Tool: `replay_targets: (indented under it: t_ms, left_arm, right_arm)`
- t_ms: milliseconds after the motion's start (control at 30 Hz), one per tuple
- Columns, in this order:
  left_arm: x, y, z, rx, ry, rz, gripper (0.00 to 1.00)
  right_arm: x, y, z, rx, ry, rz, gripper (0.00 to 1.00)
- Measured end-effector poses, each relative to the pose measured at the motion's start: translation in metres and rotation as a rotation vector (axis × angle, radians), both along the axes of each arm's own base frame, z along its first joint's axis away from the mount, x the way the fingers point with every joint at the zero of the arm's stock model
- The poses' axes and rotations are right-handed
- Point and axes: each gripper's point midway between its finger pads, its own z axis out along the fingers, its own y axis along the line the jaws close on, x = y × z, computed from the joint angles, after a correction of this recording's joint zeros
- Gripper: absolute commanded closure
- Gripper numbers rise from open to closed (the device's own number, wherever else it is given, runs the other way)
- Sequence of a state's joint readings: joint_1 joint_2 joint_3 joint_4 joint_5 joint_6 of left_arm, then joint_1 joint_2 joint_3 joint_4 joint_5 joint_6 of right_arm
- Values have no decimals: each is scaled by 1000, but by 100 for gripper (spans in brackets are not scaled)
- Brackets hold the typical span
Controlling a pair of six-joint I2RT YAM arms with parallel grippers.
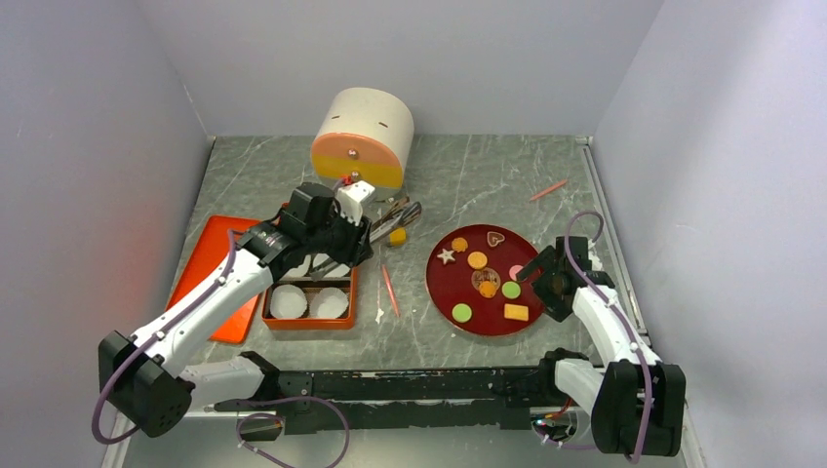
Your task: Pack the cookies
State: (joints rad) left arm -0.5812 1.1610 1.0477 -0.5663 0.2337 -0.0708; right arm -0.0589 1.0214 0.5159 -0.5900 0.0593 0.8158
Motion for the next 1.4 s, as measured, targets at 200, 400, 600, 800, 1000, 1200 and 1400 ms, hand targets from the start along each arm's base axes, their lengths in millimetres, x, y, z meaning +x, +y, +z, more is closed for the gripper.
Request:
replay_targets:
  t_ms: [200, 400, 600, 800, 1000, 1200, 1400]
  left_arm:
    - [-6, -9, -7, 9, 20, -35, 52]
    - [-19, -26, -19, 45, 56, -97, 50]
    - [-27, -41, -29, 111, 75, -132, 47]
    - [-24, -51, -36, 190, 64, -118, 44]
    - [-21, -62, -48, 273, 61, -102, 44]
    - [-15, -76, -61, 336, 58, -75, 45]
    - [2, -88, -73, 372, 65, -29, 46]
  right_arm:
    - [8, 21, -1, 94, -52, 57, 0]
    - [16, 50, 4, 169, -109, 138, 0]
    - [20, 88, 9, 203, -129, 273, 0]
    - [28, 92, 19, 167, -162, 293, 0]
    - [43, 77, 55, 86, -300, 255, 0]
    - [46, 62, 84, 27, -422, 205, 0]
    - [46, 53, 96, -7, -472, 174, 0]
